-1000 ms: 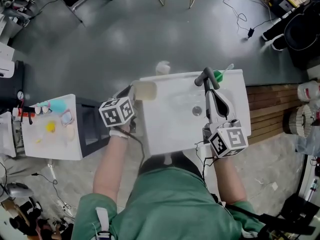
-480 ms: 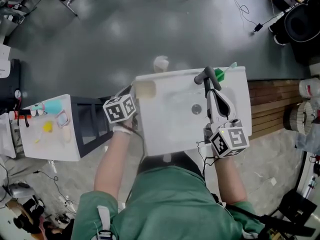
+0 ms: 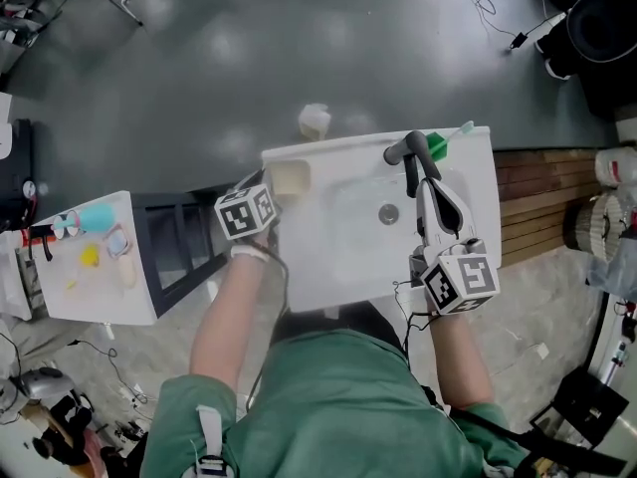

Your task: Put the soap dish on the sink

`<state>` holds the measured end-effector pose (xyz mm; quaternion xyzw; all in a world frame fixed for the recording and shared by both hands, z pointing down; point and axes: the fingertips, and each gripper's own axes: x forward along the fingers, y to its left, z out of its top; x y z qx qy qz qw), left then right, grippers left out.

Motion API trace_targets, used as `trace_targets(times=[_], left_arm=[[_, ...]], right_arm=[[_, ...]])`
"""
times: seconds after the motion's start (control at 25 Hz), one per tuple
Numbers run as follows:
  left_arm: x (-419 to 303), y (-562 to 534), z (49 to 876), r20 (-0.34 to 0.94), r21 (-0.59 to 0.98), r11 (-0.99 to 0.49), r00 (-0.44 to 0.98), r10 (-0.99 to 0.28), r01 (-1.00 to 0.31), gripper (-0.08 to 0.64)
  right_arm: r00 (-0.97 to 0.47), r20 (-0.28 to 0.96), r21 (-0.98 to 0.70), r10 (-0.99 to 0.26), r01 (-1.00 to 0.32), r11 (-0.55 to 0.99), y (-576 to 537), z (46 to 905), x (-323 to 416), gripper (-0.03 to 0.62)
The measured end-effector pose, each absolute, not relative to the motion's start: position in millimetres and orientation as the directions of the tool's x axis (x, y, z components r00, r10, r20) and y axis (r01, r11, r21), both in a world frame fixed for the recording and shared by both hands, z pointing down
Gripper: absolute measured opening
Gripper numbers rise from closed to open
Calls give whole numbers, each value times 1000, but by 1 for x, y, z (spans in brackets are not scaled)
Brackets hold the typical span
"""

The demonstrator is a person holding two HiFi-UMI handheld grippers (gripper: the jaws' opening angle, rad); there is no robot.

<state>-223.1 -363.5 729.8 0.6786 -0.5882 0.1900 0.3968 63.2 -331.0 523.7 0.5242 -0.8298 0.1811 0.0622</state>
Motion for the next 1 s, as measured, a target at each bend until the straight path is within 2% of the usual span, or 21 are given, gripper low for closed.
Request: trace_targets(times=[0.6, 0.8, 1.0], left_arm=[[-213, -374, 746, 740, 262, -23, 216, -637, -965, 20], [-215, -373, 738, 726, 260, -27, 214, -653, -965, 76], [-218, -371, 712, 683, 280, -35, 225, -695, -959, 87]], right_arm=[[-453, 318, -229, -833, -889, 396, -335, 536, 63, -3], [-461, 311, -226, -831, -885, 407, -335, 532, 60, -3], [-478, 292, -219, -829, -877, 428, -334, 522, 54, -3]])
